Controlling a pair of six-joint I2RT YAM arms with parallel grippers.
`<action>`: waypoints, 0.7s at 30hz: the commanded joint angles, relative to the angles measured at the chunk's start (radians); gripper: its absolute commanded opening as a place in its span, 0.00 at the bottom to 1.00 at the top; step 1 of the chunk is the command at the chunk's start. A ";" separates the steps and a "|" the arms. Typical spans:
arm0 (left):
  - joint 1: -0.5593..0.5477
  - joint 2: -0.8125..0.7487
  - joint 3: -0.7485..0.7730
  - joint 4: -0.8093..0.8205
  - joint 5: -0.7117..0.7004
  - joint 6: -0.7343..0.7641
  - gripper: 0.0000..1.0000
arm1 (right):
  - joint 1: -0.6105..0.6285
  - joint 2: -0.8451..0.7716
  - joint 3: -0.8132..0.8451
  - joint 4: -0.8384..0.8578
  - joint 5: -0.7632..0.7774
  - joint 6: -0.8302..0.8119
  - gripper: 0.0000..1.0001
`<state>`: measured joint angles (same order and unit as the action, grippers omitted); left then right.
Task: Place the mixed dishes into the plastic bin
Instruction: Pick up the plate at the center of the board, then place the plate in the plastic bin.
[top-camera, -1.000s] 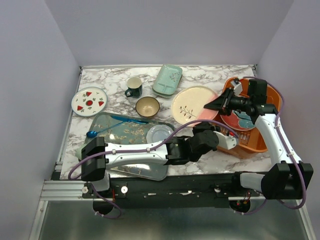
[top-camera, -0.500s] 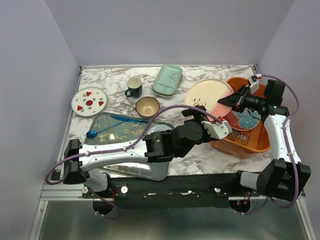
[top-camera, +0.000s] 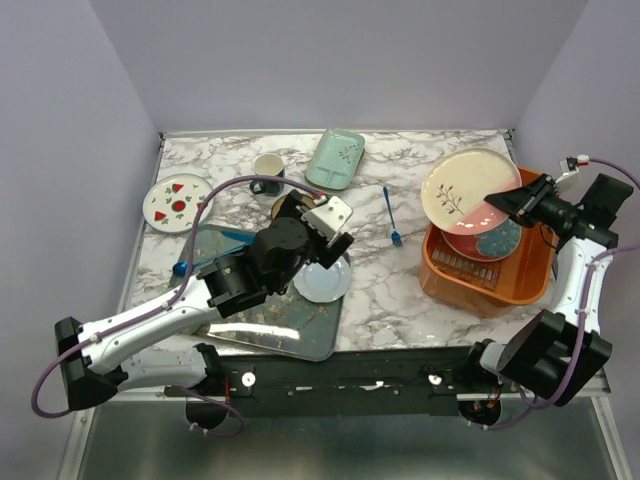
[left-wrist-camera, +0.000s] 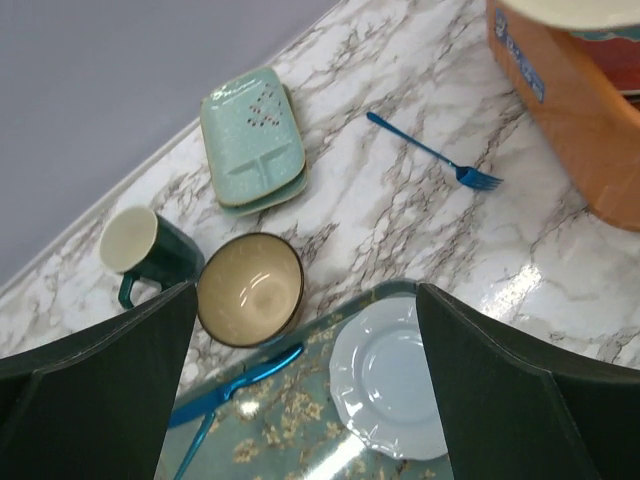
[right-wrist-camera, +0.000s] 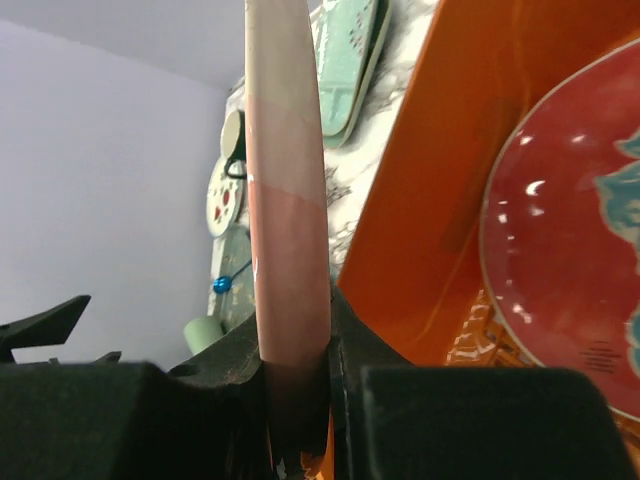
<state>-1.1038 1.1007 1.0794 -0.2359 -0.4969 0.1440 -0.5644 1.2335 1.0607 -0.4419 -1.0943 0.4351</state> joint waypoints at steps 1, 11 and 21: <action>0.036 -0.110 -0.062 -0.045 0.055 -0.081 0.99 | -0.091 -0.028 0.036 0.058 -0.088 -0.055 0.01; 0.041 -0.159 -0.147 -0.048 -0.015 -0.049 0.99 | -0.129 0.007 0.050 -0.009 0.072 -0.263 0.01; 0.042 -0.174 -0.164 -0.054 -0.028 -0.035 0.99 | -0.132 0.073 0.045 -0.049 0.117 -0.363 0.01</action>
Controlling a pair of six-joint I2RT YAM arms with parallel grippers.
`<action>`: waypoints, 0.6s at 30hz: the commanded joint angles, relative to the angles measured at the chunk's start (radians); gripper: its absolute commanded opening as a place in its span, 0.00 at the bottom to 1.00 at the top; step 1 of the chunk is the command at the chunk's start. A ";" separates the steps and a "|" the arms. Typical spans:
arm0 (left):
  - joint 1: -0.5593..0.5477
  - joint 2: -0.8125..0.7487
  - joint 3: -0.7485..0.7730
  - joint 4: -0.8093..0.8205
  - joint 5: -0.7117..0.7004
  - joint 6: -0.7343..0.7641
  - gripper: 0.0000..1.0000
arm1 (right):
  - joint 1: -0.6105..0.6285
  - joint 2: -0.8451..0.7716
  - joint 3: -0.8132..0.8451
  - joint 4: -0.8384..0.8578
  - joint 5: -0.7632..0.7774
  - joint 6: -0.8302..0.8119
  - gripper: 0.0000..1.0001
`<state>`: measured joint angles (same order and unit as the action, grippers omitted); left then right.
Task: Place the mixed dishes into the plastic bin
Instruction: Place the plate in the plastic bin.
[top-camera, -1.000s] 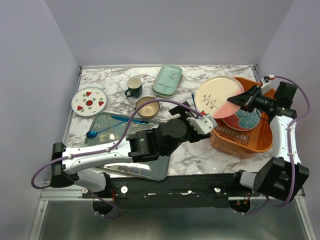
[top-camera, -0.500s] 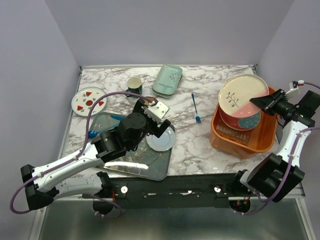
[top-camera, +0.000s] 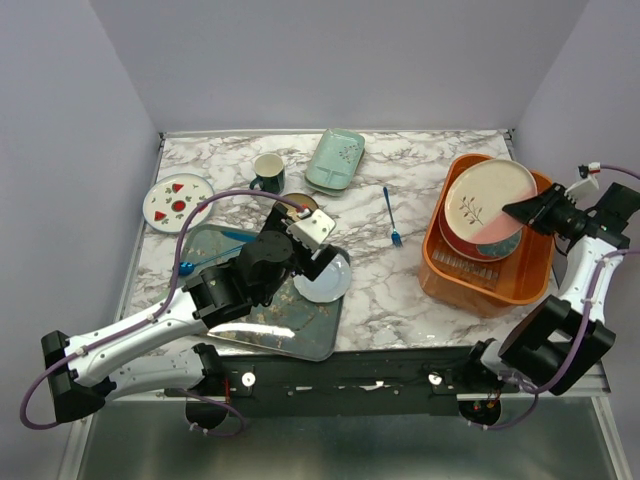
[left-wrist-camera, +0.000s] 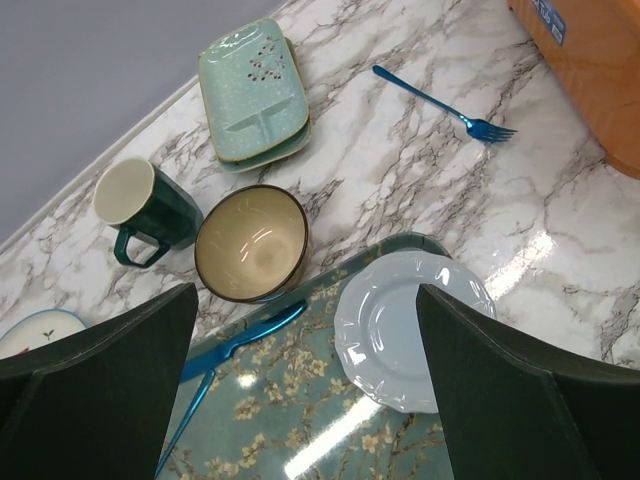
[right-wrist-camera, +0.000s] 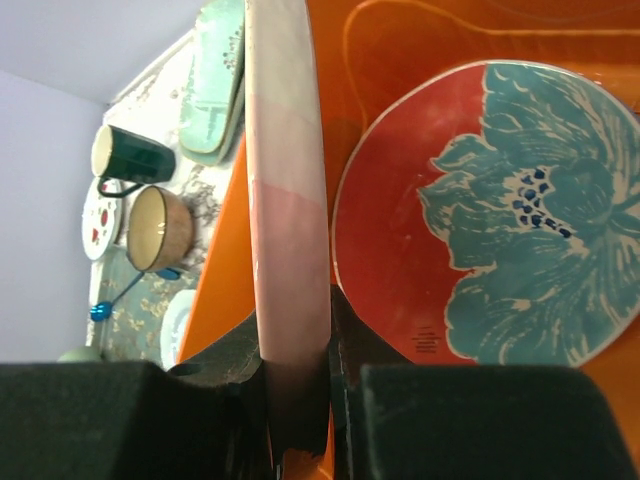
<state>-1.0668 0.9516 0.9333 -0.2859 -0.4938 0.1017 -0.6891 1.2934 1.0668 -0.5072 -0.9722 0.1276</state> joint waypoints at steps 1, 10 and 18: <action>0.004 -0.024 -0.017 -0.004 -0.032 0.006 0.99 | -0.007 0.023 0.039 0.013 -0.005 -0.063 0.01; 0.005 -0.019 -0.021 -0.006 -0.035 0.009 0.99 | -0.006 0.164 0.076 -0.048 0.004 -0.157 0.06; 0.008 -0.014 -0.021 -0.006 -0.037 0.010 0.99 | -0.004 0.273 0.127 -0.096 0.033 -0.206 0.17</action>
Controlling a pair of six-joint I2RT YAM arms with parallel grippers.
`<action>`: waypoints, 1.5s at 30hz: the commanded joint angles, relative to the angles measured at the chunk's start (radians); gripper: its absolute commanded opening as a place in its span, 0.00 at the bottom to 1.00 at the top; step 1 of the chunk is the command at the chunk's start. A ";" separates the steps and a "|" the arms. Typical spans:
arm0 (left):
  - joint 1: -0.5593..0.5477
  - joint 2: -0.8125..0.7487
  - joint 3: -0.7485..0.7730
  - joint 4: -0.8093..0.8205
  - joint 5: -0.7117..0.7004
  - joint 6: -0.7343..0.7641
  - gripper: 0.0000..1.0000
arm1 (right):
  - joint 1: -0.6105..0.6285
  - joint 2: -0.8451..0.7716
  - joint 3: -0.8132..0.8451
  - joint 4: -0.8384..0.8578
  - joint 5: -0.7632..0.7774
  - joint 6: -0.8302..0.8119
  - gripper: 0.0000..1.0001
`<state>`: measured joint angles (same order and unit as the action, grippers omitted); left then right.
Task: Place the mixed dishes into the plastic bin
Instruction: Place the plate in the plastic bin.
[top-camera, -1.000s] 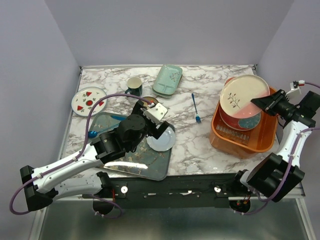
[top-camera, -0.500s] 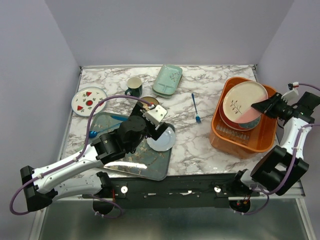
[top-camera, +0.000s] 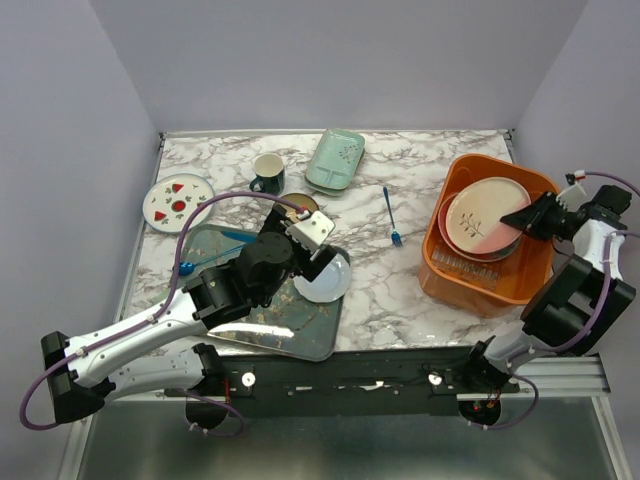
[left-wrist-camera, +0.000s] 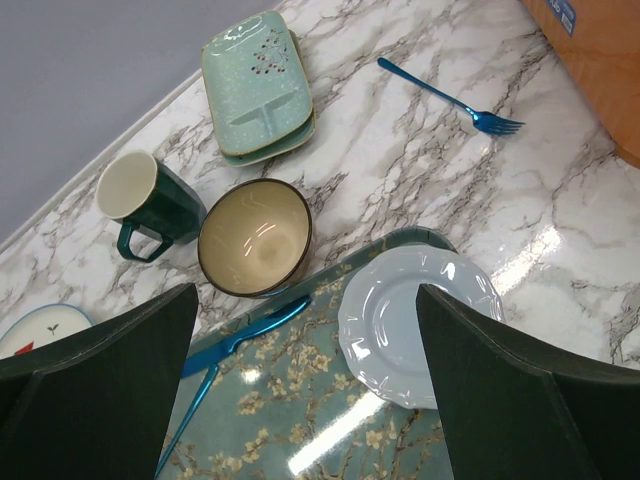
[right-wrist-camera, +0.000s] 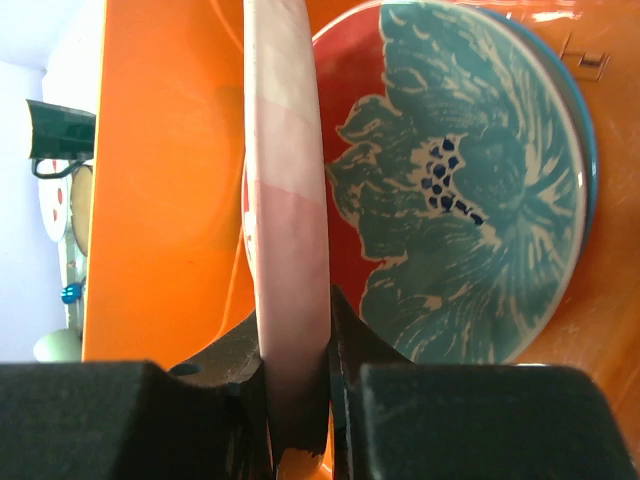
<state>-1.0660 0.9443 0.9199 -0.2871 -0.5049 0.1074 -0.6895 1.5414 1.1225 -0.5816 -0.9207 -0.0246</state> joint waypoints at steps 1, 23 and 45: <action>0.008 -0.007 -0.007 -0.004 -0.024 0.005 0.99 | -0.004 0.031 0.076 -0.027 -0.011 -0.057 0.20; 0.011 -0.027 -0.001 -0.017 0.000 0.000 0.99 | 0.091 0.138 0.187 -0.158 0.276 -0.166 0.72; 0.009 -0.056 -0.004 -0.026 0.006 -0.002 0.99 | 0.168 0.275 0.273 -0.173 0.451 -0.186 0.84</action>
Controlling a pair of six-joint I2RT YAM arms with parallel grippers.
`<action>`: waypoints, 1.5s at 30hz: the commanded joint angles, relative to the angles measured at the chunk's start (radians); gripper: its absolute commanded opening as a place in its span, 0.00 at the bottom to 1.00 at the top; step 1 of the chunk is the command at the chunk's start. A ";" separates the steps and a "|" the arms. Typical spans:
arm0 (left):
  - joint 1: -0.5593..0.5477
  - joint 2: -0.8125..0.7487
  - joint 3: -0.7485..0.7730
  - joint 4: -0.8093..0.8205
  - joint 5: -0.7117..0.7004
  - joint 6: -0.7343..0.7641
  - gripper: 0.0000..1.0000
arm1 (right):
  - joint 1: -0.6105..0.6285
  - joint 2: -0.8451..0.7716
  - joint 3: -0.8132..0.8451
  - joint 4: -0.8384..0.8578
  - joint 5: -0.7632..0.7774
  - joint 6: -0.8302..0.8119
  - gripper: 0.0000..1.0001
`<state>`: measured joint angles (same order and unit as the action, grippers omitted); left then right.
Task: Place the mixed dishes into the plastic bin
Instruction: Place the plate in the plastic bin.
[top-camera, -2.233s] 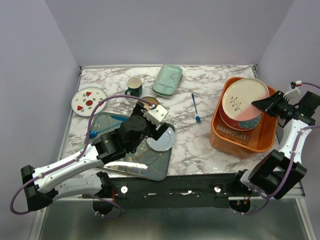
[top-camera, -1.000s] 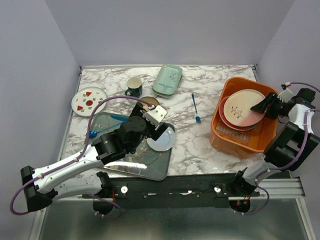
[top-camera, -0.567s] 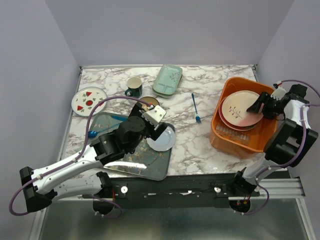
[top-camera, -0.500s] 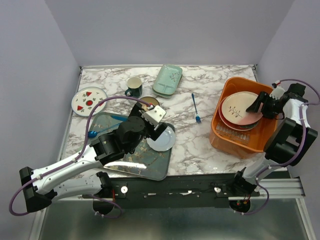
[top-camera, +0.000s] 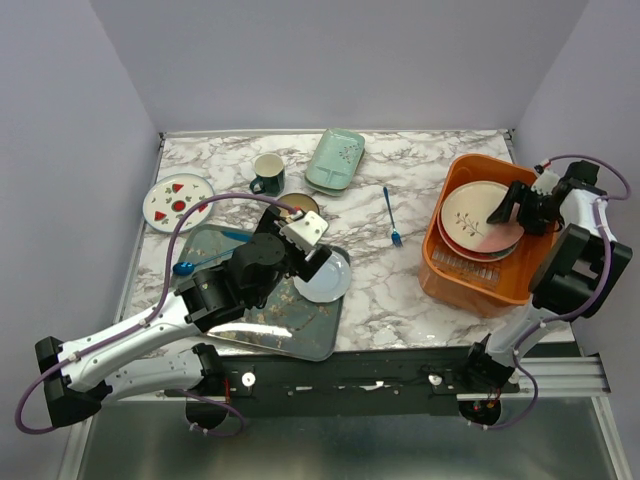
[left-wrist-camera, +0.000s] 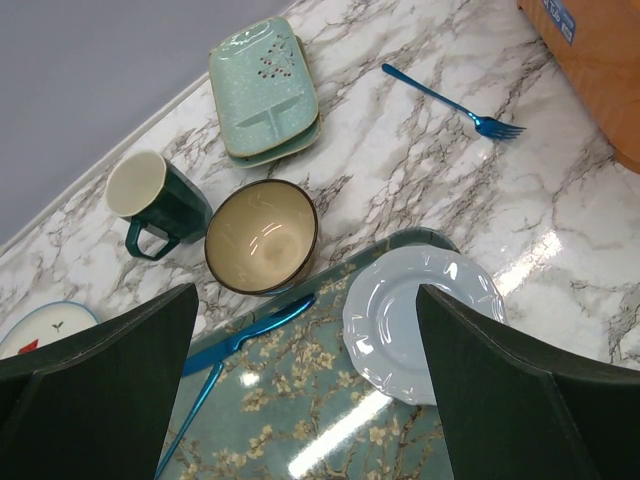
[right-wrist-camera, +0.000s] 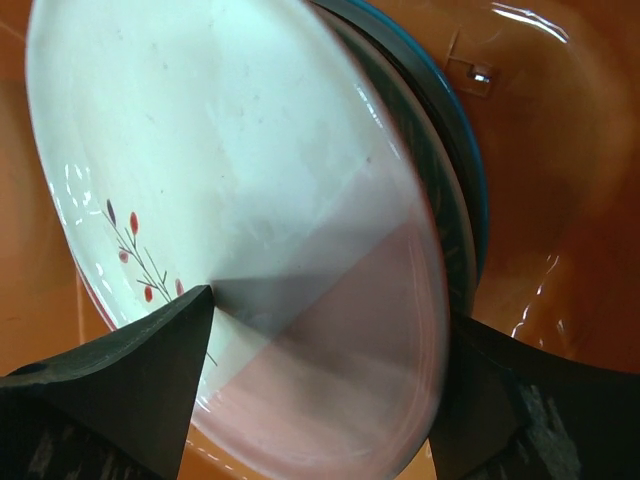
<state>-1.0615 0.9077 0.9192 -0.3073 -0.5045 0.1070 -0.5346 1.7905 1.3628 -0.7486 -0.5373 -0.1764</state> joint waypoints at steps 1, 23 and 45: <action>0.005 -0.020 -0.003 -0.006 0.007 -0.003 0.99 | 0.016 0.027 0.033 -0.005 0.085 -0.038 0.84; 0.005 -0.016 -0.003 -0.009 0.008 0.000 0.99 | 0.093 0.052 0.039 0.022 0.318 -0.106 0.98; 0.006 -0.016 -0.006 -0.007 0.001 0.002 0.99 | 0.091 -0.059 -0.031 0.074 0.356 -0.120 0.98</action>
<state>-1.0603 0.9039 0.9192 -0.3172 -0.5041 0.1070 -0.4416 1.7588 1.3754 -0.7151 -0.2939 -0.2462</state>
